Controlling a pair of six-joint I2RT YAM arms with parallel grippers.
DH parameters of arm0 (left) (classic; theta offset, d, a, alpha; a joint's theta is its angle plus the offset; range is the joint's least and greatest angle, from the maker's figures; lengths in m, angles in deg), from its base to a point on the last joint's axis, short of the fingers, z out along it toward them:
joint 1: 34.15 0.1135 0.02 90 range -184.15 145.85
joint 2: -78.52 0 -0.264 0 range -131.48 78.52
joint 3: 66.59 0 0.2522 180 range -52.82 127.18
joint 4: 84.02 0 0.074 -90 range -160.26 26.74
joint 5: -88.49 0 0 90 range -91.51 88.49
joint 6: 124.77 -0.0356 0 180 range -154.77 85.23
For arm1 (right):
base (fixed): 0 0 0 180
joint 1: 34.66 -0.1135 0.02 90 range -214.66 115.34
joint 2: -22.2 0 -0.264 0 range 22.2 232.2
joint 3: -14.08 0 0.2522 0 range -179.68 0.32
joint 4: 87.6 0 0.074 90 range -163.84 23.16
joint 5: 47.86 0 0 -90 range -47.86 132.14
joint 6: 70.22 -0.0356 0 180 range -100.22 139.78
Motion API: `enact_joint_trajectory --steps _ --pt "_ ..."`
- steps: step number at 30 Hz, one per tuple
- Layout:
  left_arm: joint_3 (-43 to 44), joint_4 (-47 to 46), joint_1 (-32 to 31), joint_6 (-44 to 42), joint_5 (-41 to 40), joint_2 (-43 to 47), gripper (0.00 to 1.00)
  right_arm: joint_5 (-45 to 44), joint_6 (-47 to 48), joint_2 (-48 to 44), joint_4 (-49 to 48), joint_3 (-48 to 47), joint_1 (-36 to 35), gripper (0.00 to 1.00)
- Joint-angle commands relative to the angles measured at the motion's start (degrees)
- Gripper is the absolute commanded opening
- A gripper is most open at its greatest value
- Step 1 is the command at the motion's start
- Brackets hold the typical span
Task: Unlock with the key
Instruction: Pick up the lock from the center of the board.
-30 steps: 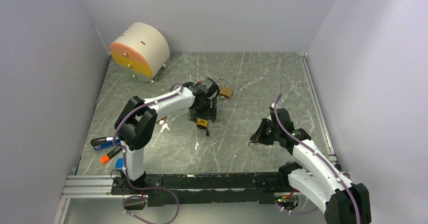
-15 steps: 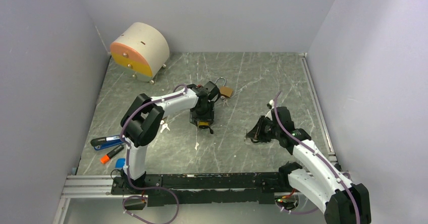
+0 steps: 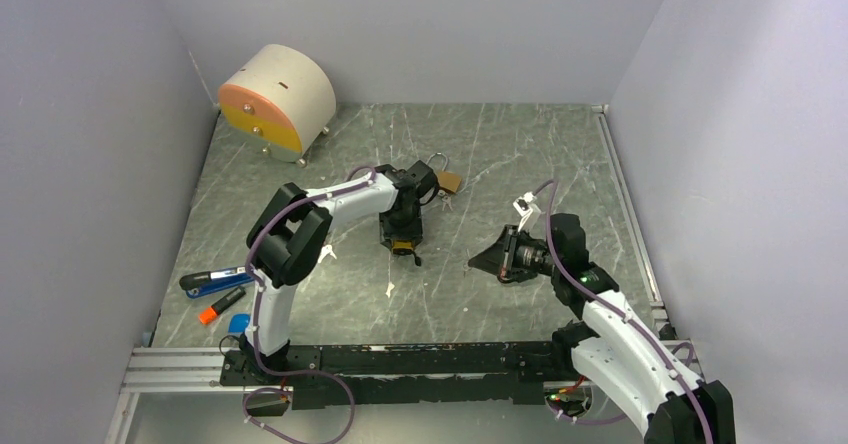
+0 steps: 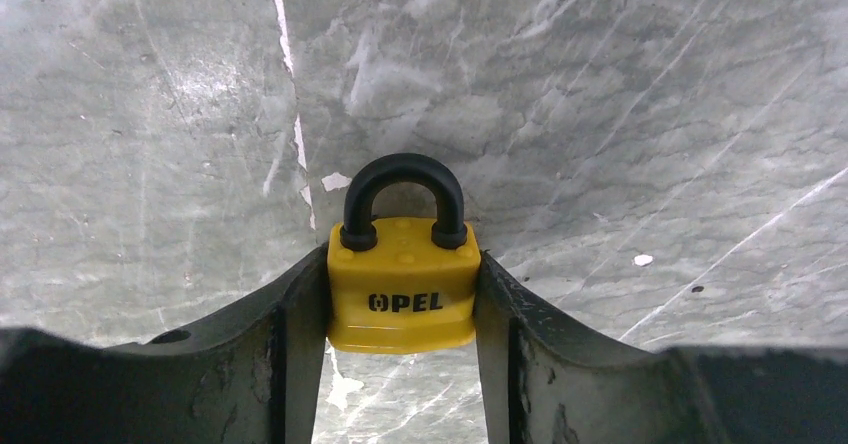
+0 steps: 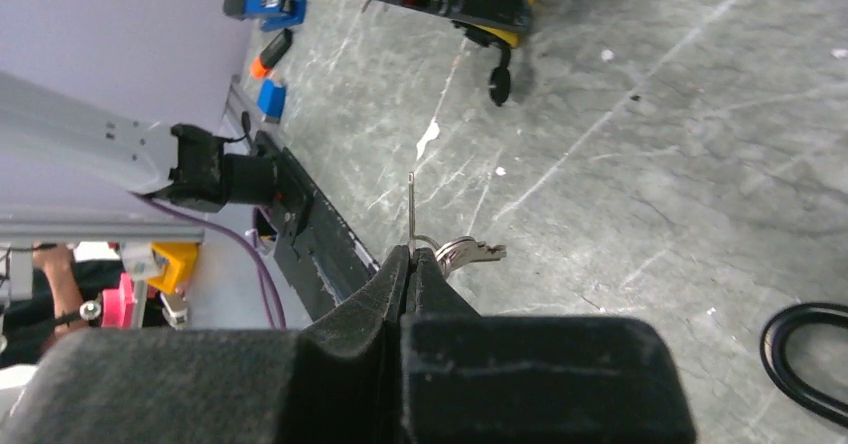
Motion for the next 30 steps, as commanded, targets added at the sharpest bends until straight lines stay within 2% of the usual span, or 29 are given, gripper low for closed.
enact_joint_trajectory --steps 1,4,6,10,13,18,23,30 --pt "0.85 0.60 -0.15 1.28 -1.84 -1.53 0.29 7.37 1.78 -0.92 -7.92 0.85 0.18 0.00" --pt "0.92 0.15 -0.22 1.36 -1.63 -0.21 0.10 11.11 1.40 -1.78 -12.31 1.50 0.12 0.00" --pt "1.43 0.07 -0.15 1.37 -1.07 1.00 0.03 13.69 0.49 -2.48 -15.70 2.11 0.14 0.00" --pt "2.20 -1.19 0.06 2.35 1.63 4.50 0.02 16.89 -1.72 -3.05 -21.22 2.94 0.04 0.00" --pt "2.03 -2.66 0.83 4.74 4.55 7.66 0.03 16.06 -2.39 -1.22 -21.04 1.76 0.02 0.00" --pt "0.68 -5.53 1.99 11.18 9.36 13.05 0.03 11.16 -0.48 6.01 -12.35 -5.11 -1.38 0.00" --pt "-0.97 -6.59 3.19 17.67 14.04 16.74 0.03 5.10 1.59 11.30 -4.75 -11.74 -6.72 0.00" --pt "-6.29 -12.00 5.01 25.75 18.07 20.98 0.02 -1.65 2.34 17.63 0.17 -17.53 -13.08 0.00"
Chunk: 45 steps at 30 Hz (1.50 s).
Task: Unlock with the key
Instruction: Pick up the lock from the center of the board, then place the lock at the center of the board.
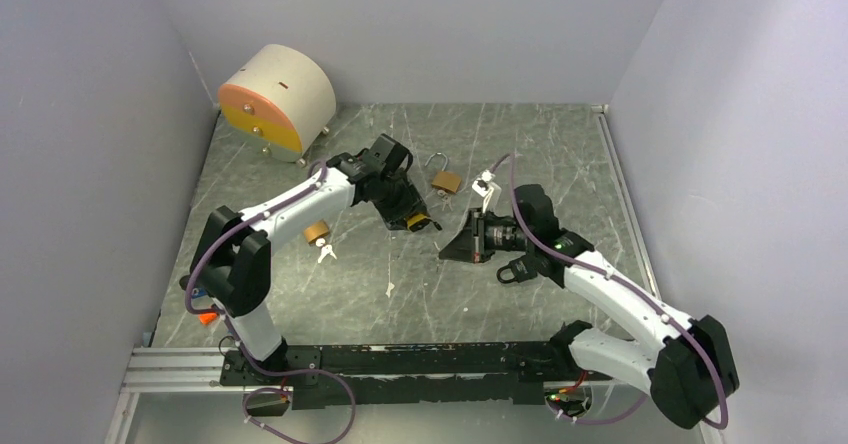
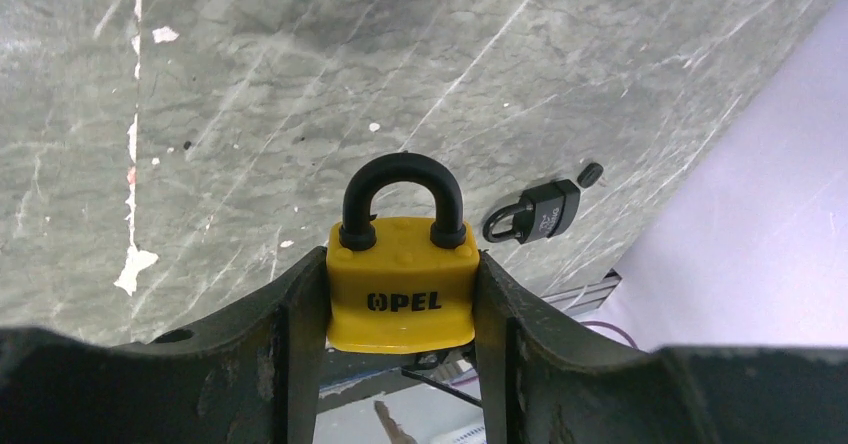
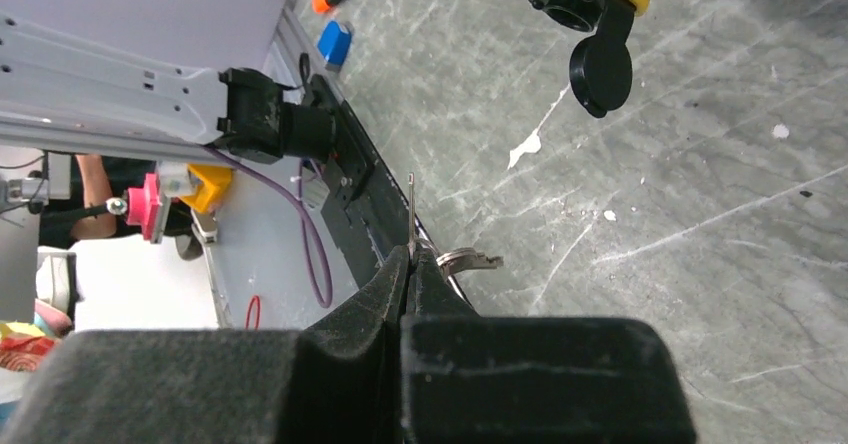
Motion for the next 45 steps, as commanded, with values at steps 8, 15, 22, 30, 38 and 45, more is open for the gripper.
enact_joint_trajectory --steps 8,15,22,30,38,45 --pt "-2.05 -4.45 0.85 8.01 4.47 3.97 0.03 -7.80 1.89 8.81 5.72 -7.58 -2.69 0.00" --pt "-2.46 -5.01 0.81 8.90 5.29 4.21 0.03 -7.89 2.39 10.55 4.08 -8.51 -3.16 0.00" --pt "-2.87 -5.78 0.87 9.25 6.30 4.38 0.03 -8.93 2.49 12.68 4.45 -10.31 -3.66 0.00" --pt "-4.21 -6.15 0.83 9.30 7.35 5.56 0.03 -11.64 0.83 15.58 6.45 -12.79 -3.70 0.00" --pt "-3.28 -6.28 0.79 6.46 11.70 5.56 0.03 -11.82 0.13 17.13 7.26 -14.20 -3.71 0.00" --pt "-1.22 -3.05 0.88 2.54 13.21 5.51 0.03 -9.57 0.51 15.29 6.15 -12.59 -3.79 0.00"
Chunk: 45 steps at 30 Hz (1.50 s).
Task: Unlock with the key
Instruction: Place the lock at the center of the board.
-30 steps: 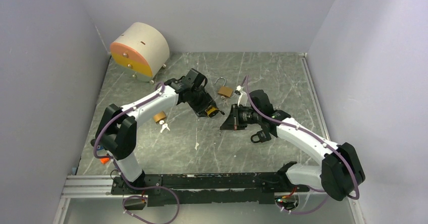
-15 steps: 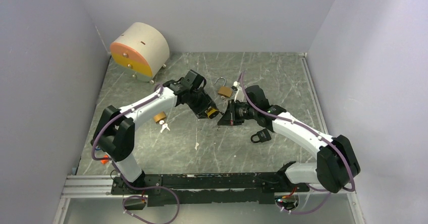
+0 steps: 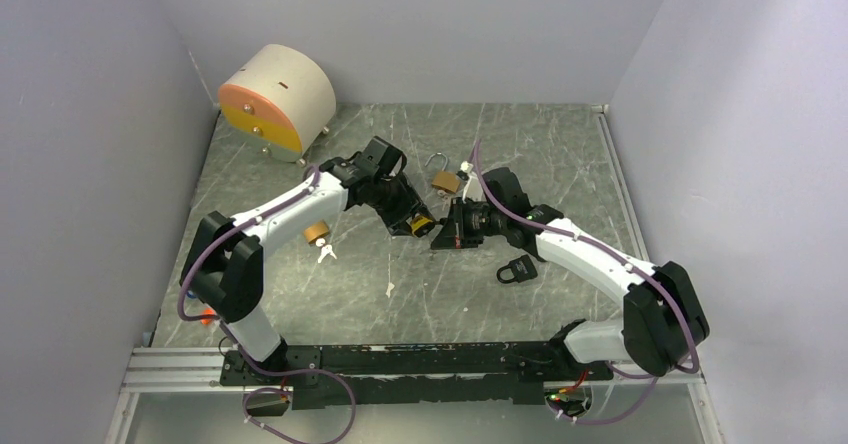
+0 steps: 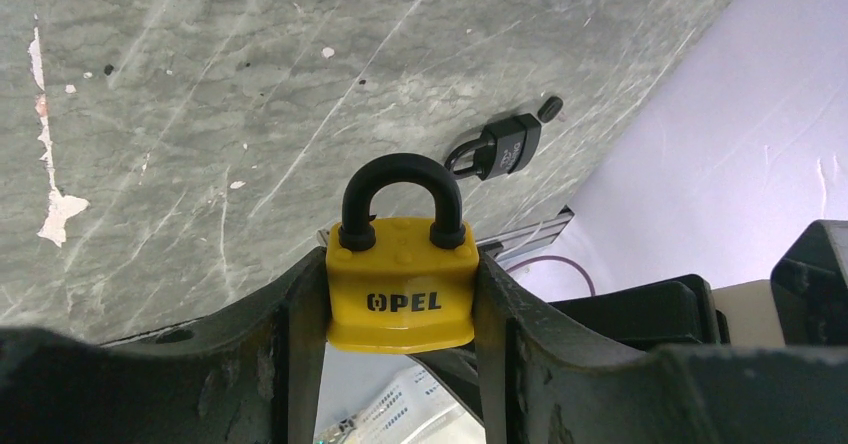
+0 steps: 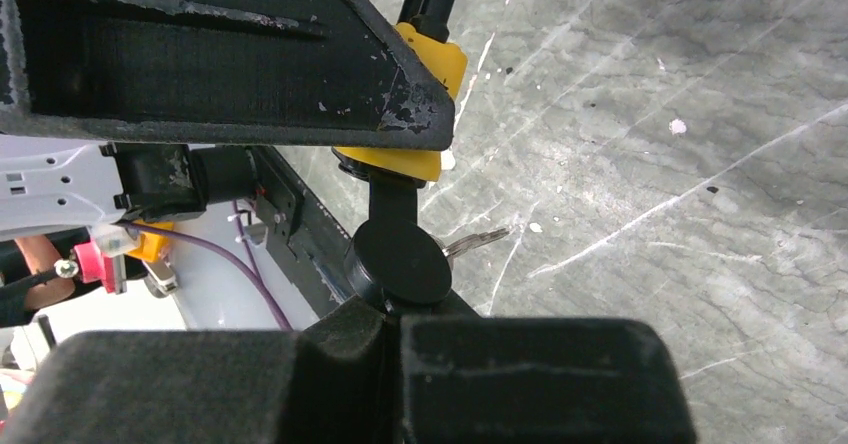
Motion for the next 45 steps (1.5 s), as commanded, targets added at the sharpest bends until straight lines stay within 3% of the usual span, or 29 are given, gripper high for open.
enact_joint_trajectory --steps 1,9,22,33,39,45 --pt "3.42 0.24 -0.07 -2.95 3.77 2.62 0.02 1.79 0.13 -2.20 -2.69 -0.76 -0.21 0.00" --pt "4.44 2.06 -0.07 -3.44 1.69 3.55 0.03 5.24 2.42 -5.35 -5.04 1.58 -0.22 0.00" --pt "3.96 3.29 0.00 -3.35 -0.29 5.90 0.03 14.46 4.04 -15.64 -16.60 9.68 -0.21 0.00" --pt "3.54 3.44 0.09 -3.06 -0.44 7.30 0.03 7.94 4.98 -15.69 -10.94 7.69 -0.21 0.00" --pt "3.14 3.39 0.05 -3.29 -1.21 7.42 0.03 9.12 6.00 -16.84 -10.95 8.24 -0.21 0.00" --pt "5.82 12.92 0.04 -11.17 -12.22 5.59 0.03 9.90 8.25 -24.06 -10.85 12.10 -0.21 0.00"
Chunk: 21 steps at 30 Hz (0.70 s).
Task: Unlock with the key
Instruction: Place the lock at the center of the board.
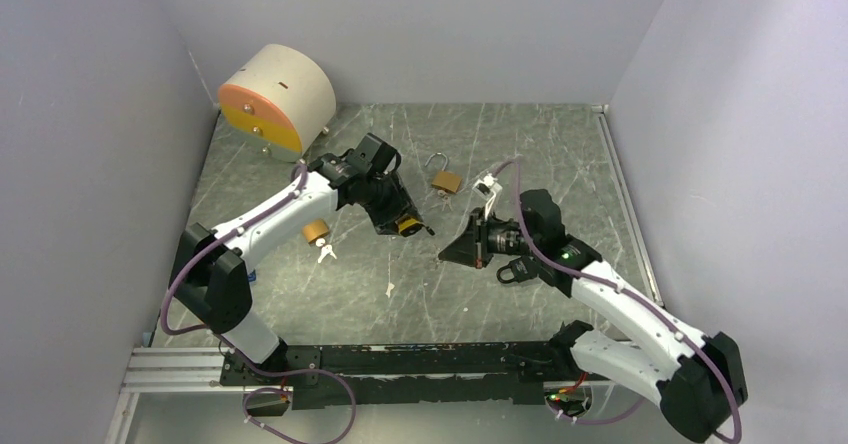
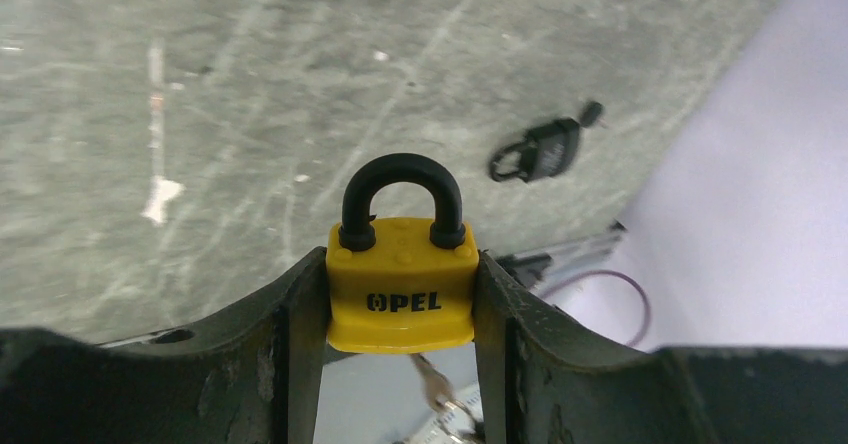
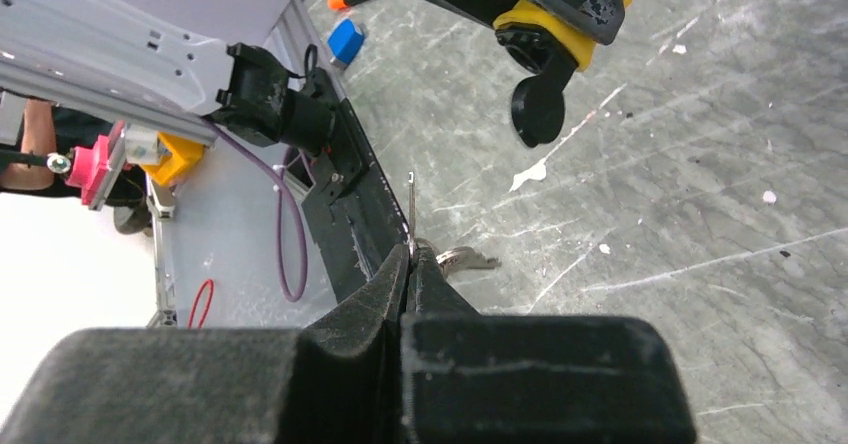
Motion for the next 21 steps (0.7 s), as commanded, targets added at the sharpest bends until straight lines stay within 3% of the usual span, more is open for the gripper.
enact_joint_trajectory --steps 1,4,8,17,21 --pt "5.19 10.23 -0.04 -8.14 -11.69 0.40 0.03 -0.44 3.14 -5.88 0.24 1.63 -0.12 0.00" --pt "7.44 17.97 -0.23 -11.48 -16.41 -2.09 0.02 -2.97 4.57 -6.21 3.96 1.74 -0.08 0.00" --pt "7.11 18.77 -0.52 -14.59 -16.98 -4.29 0.02 -8.18 4.49 -4.74 7.25 1.70 -0.08 0.00" --pt "1.44 -2.14 -11.99 -31.77 -18.70 -11.50 0.03 -20.85 0.02 -1.01 14.56 1.62 0.67 0.00" --pt "-0.85 -12.24 -14.35 -41.09 -14.05 -14.43 0.03 -21.70 -2.34 -1.10 18.11 3.43 4.79 0.00"
